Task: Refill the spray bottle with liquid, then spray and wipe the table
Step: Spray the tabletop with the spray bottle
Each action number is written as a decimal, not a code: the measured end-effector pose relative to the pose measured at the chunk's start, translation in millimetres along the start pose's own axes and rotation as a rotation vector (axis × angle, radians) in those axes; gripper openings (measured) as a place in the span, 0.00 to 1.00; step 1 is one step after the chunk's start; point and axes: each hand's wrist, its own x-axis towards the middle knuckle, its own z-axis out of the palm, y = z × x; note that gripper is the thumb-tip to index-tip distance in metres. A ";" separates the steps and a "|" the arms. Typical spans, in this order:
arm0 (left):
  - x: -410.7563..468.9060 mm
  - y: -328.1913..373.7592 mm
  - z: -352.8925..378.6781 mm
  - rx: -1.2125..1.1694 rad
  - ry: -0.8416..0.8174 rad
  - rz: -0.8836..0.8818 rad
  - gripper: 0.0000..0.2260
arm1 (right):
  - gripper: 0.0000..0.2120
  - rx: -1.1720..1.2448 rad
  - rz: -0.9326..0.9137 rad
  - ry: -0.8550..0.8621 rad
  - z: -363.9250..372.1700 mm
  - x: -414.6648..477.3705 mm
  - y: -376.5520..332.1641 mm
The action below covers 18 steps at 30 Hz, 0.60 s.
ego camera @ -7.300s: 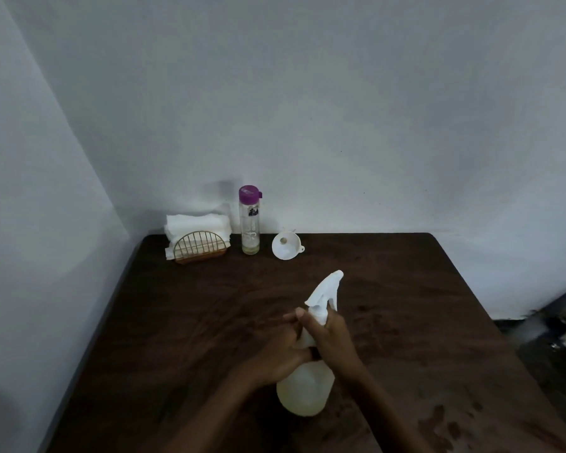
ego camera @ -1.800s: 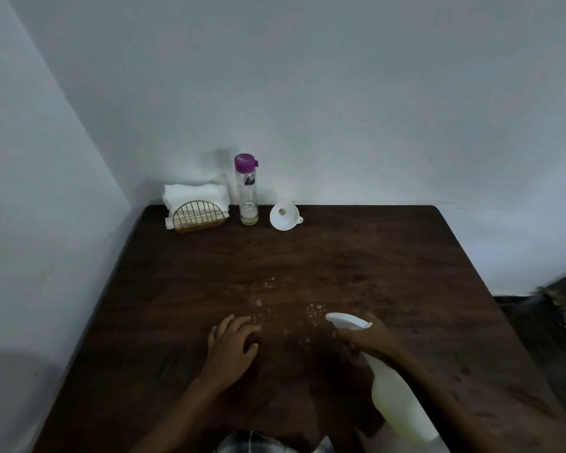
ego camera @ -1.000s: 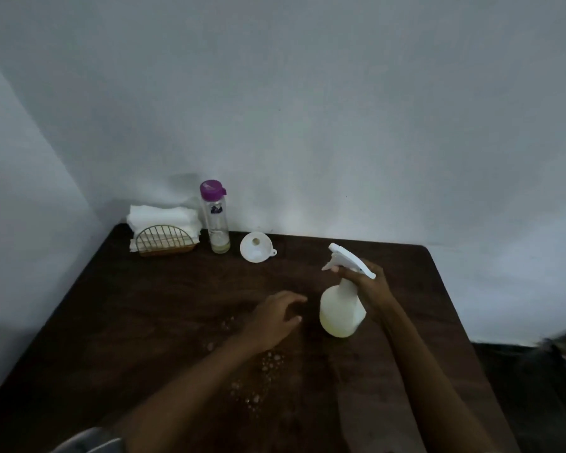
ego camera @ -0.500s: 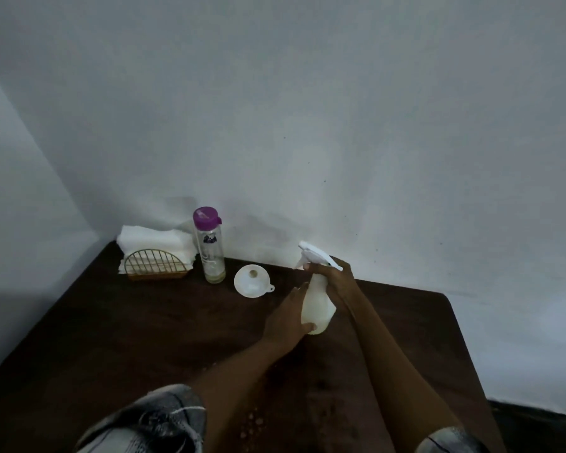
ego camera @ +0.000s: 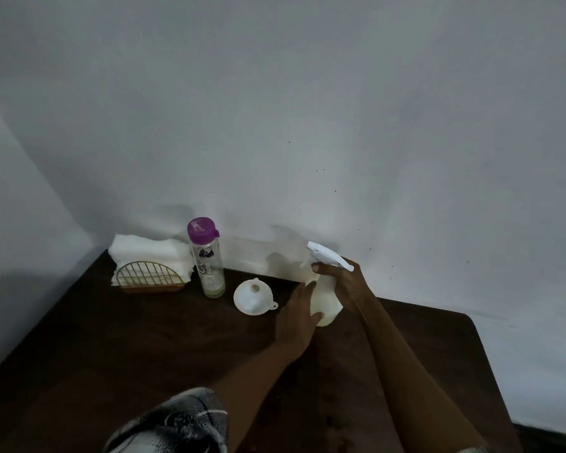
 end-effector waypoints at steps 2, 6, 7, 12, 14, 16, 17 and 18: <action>0.2 0.0 0.8 0.013 0.007 -0.004 0.29 | 0.14 0.013 -0.006 -0.011 -0.7 -0.5 3.2; -1.6 3.5 -1.3 0.066 -0.004 -0.051 0.29 | 0.14 -0.014 0.002 0.034 2.7 -1.4 3.1; -1.8 5.1 -2.8 0.103 -0.017 -0.060 0.29 | 0.13 -0.025 0.014 0.060 4.4 -2.6 2.9; -12.7 11.4 -15.1 0.170 -0.155 -0.062 0.29 | 0.12 -0.262 -0.021 0.171 8.8 -19.6 13.7; -21.4 6.2 -23.2 0.156 -0.170 -0.035 0.28 | 0.19 -0.379 -0.036 0.287 7.3 -32.0 25.8; -28.0 -3.2 -35.4 0.131 -0.123 0.020 0.23 | 0.24 -0.398 0.001 0.434 6.9 -46.8 37.7; -31.1 -7.6 -43.7 0.122 -0.098 0.042 0.20 | 0.22 -0.380 0.029 0.508 8.8 -55.8 40.9; -33.6 -10.8 -52.2 0.115 -0.084 0.050 0.17 | 0.19 -0.361 0.060 0.574 10.8 -64.6 43.1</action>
